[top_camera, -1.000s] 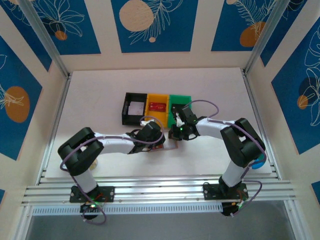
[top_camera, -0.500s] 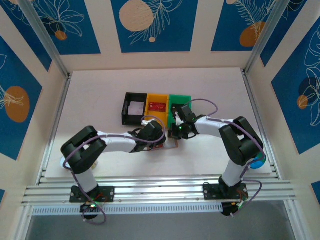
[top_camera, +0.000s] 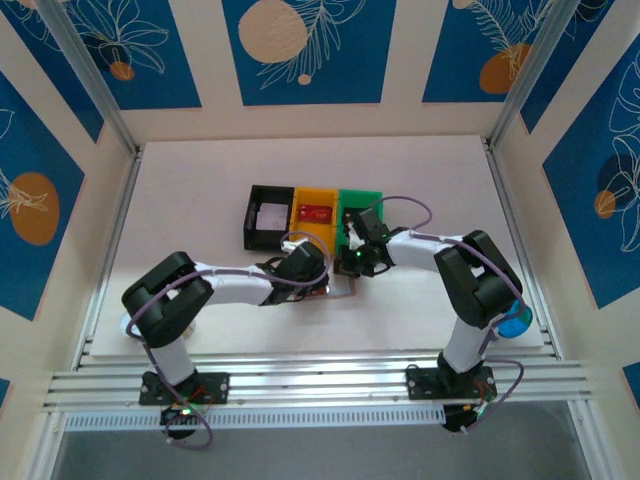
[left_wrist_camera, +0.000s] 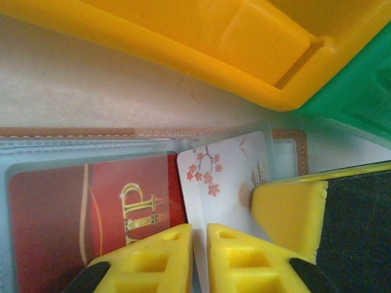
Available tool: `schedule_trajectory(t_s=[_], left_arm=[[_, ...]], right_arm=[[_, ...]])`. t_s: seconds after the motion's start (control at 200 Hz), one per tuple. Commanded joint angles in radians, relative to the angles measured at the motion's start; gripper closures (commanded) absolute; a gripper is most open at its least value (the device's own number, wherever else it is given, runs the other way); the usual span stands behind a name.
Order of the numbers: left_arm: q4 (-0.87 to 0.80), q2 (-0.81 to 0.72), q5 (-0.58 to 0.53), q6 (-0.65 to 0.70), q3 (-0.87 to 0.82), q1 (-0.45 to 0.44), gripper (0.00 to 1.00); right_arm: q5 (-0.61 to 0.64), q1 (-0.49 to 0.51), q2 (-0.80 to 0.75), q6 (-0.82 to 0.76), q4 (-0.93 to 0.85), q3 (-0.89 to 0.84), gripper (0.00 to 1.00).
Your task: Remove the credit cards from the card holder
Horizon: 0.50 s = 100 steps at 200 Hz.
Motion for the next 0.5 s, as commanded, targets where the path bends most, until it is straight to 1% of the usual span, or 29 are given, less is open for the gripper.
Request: schedule_trajectory(t_s=[0.0, 0.175, 0.345, 0.495], left_arm=[[0.013, 0.016, -0.014, 0.001, 0.004, -0.014, 0.88], [0.028, 0.016, -0.016, 0.000, 0.002, -0.016, 0.90], [0.042, 0.005, -0.026, 0.002, -0.005, -0.020, 1.00], [0.042, -0.024, -0.042, 0.010, -0.019, -0.023, 1.00]], right_arm=[[-0.019, 0.023, 0.046, -0.015, -0.047, 0.006, 1.00], [-0.028, 0.028, 0.054, -0.019, -0.049, 0.013, 1.00], [-0.034, 0.032, 0.056, -0.023, -0.051, 0.018, 1.00], [-0.036, 0.032, 0.045, -0.027, -0.048, 0.015, 1.00]])
